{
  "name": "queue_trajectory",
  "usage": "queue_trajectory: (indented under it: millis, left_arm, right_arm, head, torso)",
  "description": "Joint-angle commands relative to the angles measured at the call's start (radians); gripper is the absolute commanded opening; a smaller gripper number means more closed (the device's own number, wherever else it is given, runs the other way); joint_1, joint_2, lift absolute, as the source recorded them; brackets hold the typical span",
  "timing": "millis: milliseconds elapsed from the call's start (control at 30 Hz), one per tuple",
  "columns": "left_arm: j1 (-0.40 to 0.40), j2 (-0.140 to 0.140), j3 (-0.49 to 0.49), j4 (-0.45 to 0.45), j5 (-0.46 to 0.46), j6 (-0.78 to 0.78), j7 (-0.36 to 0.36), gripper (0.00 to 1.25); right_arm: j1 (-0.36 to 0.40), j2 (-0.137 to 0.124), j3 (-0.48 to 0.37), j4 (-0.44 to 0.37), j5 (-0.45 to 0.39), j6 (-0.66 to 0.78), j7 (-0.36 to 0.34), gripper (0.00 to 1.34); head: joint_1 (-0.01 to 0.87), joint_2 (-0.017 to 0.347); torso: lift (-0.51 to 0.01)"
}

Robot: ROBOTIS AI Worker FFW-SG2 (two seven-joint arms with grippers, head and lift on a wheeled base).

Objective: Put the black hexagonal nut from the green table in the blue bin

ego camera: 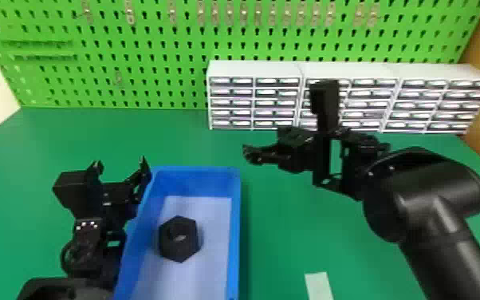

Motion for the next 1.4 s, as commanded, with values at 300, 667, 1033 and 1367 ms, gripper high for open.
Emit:
queue_trajectory:
  millis: [300, 667, 1033, 1367]
  left_arm:
    - [0.0, 0.0, -0.005, 0.0, -0.001, 0.0, 0.002, 0.89]
    - [0.0, 0.0, -0.015, 0.006, -0.001, 0.0, 0.005, 0.89]
    - [-0.001, -0.002, -0.023, 0.008, 0.003, 0.0, 0.009, 0.89]
    - [-0.001, -0.002, -0.025, 0.008, 0.008, 0.0, 0.011, 0.89]
  right_arm:
    - [0.158, 0.053, -0.176, -0.1, 0.003, -0.231, -0.229, 1.24]
    - [0.273, 0.064, -0.295, -0.126, 0.046, -0.363, -0.376, 1.22]
    - [0.368, 0.067, -0.354, -0.117, 0.121, -0.498, -0.453, 1.22]
    - [0.434, 0.069, -0.345, -0.094, 0.164, -0.561, -0.481, 1.21]
  head:
    - [0.657, 0.057]
    - [0.657, 0.057]
    - [0.657, 0.057]
    - [0.657, 0.057]
  torso:
    - [-0.095]
    - [-0.095]
    - [-0.095]
    - [-0.095]
